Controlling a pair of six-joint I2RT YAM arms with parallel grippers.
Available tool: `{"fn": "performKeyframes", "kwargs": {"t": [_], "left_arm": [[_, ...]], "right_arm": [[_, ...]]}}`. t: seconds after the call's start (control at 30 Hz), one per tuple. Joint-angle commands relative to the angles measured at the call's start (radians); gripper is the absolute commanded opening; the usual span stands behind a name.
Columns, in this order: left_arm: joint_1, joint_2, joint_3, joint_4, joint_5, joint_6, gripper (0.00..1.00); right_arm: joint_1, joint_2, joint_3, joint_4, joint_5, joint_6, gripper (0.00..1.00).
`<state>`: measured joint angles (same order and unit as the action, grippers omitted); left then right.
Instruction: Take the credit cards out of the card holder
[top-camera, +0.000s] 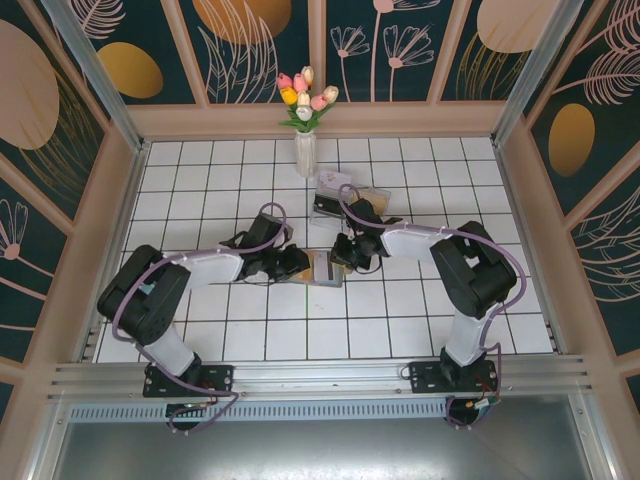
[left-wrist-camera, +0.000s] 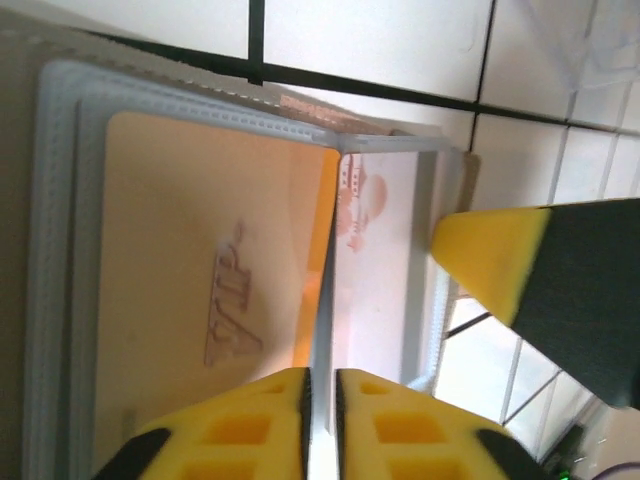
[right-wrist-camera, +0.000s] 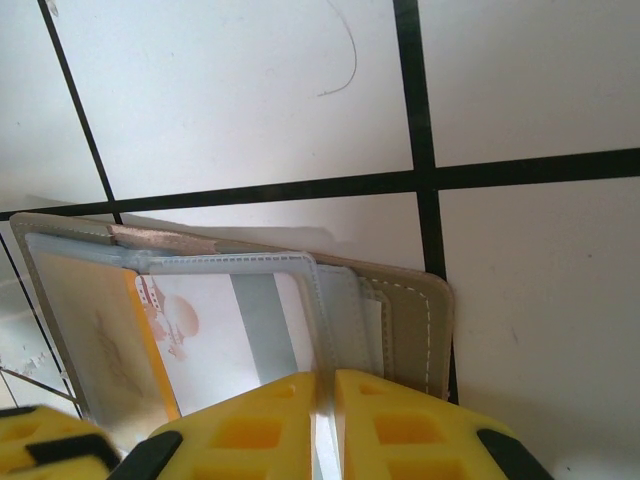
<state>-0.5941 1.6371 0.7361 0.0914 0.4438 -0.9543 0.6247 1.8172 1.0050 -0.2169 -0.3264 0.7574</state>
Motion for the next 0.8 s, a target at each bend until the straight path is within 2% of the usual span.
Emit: {"fn": "performKeyframes", "kwargs": {"t": [0.0,0.13,0.23,0.4,0.77], "left_arm": [[-0.032,-0.063,-0.072,0.155,-0.055,-0.169,0.23],[-0.065,-0.117,-0.138,0.256,-0.115,-0.280,0.28],[-0.083,-0.128,-0.174,0.336,-0.119,-0.344,0.27],[-0.100,-0.097,-0.178,0.348,-0.126,-0.384,0.23],[-0.111,0.011,-0.156,0.344,-0.098,-0.422,0.24]], "right_arm": [[0.001,0.059,-0.036,-0.033,0.033,-0.008,0.16],[0.003,0.057,-0.041,-0.035,0.033,-0.004,0.16],[0.002,0.051,-0.049,-0.035,0.032,-0.003,0.16],[0.003,0.048,-0.061,-0.029,0.029,-0.002,0.16],[0.003,0.047,-0.065,-0.023,0.022,-0.008,0.16]]}}
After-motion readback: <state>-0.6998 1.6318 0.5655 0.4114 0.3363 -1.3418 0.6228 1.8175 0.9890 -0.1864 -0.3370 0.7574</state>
